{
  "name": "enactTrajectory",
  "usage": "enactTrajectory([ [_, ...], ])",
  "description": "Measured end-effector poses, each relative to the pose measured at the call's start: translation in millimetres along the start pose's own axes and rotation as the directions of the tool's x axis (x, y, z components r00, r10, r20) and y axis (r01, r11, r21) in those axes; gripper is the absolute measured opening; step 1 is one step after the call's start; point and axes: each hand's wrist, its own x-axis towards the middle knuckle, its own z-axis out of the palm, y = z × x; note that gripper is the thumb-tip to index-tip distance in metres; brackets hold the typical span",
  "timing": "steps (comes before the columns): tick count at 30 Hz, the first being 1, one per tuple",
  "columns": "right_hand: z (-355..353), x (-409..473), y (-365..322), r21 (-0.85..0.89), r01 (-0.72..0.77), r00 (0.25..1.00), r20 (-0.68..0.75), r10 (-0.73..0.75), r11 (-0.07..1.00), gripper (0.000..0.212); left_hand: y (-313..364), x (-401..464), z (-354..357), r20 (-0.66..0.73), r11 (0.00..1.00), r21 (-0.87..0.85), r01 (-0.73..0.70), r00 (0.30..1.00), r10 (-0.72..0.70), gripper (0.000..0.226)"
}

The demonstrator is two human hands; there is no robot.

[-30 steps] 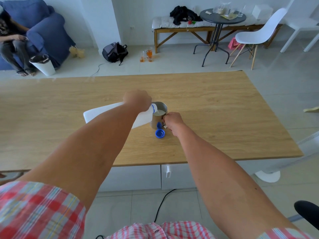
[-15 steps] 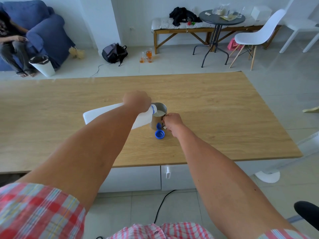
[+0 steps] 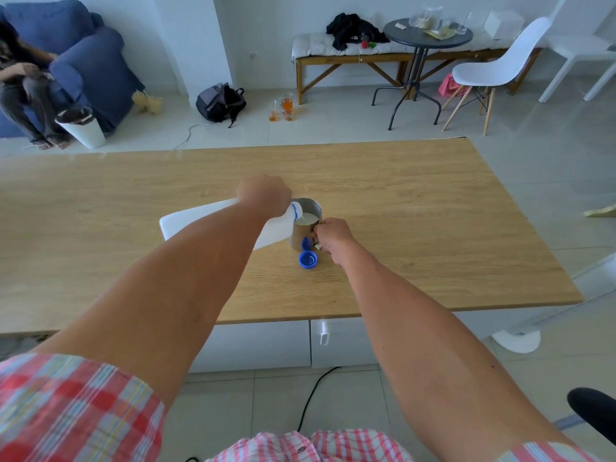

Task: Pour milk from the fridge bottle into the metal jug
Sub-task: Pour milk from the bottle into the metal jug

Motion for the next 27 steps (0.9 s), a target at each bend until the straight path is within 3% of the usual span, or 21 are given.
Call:
enactTrajectory([
  [27,0.4,-0.1,0.9,-0.025,0.023,1.000,-0.010,-0.023,0.999,0.022,-0.6,1.6,1.9,-0.004,0.998,-0.051,0.026,1.000,-0.026,0.023],
])
